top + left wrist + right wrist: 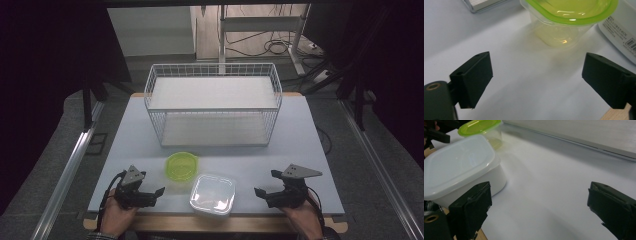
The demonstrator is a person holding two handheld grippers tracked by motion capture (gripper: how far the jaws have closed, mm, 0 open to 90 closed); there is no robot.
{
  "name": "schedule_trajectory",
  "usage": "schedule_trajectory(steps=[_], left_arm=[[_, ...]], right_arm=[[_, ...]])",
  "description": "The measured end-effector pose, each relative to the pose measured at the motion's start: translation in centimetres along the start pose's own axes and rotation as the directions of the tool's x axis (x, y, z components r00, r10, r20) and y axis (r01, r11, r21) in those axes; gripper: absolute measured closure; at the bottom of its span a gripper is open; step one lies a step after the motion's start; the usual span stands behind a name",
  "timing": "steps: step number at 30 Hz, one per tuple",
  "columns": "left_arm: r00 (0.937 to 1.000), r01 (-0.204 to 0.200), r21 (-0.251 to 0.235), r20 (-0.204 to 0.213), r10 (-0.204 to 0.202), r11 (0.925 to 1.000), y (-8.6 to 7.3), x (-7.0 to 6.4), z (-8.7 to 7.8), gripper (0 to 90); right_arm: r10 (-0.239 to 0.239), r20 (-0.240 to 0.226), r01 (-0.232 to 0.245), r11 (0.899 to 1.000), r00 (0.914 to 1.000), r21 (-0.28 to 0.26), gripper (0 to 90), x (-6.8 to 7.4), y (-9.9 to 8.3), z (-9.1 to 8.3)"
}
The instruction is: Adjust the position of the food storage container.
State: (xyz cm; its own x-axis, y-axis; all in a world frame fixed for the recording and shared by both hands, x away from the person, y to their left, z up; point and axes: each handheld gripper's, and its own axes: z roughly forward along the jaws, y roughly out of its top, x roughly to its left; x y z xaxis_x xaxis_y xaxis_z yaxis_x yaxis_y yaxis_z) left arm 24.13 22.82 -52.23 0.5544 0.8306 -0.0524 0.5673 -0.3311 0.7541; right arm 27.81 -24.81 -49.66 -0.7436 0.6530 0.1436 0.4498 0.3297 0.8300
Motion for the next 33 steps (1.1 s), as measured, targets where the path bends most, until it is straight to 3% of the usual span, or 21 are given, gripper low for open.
schedule_trajectory(steps=[8, 10, 17, 21, 23, 24, 27, 33], left_arm=[[0.9986, 0.052, -0.004, -0.010, -0.052, 0.9986, 0.2, 0.3, -0.2, 2.2], [0.9990, 0.045, -0.003, 0.006, -0.045, 0.9990, 0.2, 0.2, -0.3, 1.1], [0.9997, 0.025, 0.012, -0.006, -0.025, 0.9996, 0.5, 0.0, -0.2, 4.9], [0.9999, 0.011, 0.016, -0.008, -0.011, 0.9998, 0.7, -0.2, -0.5, 15.0], [0.9999, 0.011, 0.018, -0.010, -0.011, 0.9998, 0.8, -0.1, -0.8, 23.6], [0.9999, 0.010, 0.020, -0.003, -0.010, 0.9997, 0.8, 0.0, -1.0, 33.4], [0.9999, 0.005, 0.017, -0.013, -0.004, 0.9998, 1.0, 0.0, -1.3, 40.6], [1.0000, 0.003, -0.063, 0.005, -0.003, 0.9980, 2.6, -0.5, -2.3, 64.9]], right_arm=[[0.005, 0.013, -0.006, 1.000, 0.9999, 0.011, 7.6, 0.0, 0.0, 0.0], [0.006, 0.018, -0.006, 1.000, 0.9998, 0.015, 7.7, 0.0, 0.0, 0.0], [0.019, 0.026, -0.020, 0.999, 0.9995, 0.026, 8.4, 0.0, 0.0, 0.0], [0.027, 0.027, -0.028, 0.999, 0.9993, 0.034, 9.0, 0.1, 0.0, 0.1], [0.024, 0.029, -0.025, 0.999, 0.9993, 0.039, 9.0, 0.0, 0.0, 0.1], [0.022, 0.031, -0.023, 0.999, 0.9993, 0.039, 9.1, 0.0, 0.0, 0.1], [0.027, 0.032, -0.028, 0.999, 0.9991, 0.039, 9.2, 0.0, 0.0, 0.1], [0.025, 0.047, -0.028, 0.999, 0.9986, 0.045, 9.6, -0.1, 0.0, 0.1]])
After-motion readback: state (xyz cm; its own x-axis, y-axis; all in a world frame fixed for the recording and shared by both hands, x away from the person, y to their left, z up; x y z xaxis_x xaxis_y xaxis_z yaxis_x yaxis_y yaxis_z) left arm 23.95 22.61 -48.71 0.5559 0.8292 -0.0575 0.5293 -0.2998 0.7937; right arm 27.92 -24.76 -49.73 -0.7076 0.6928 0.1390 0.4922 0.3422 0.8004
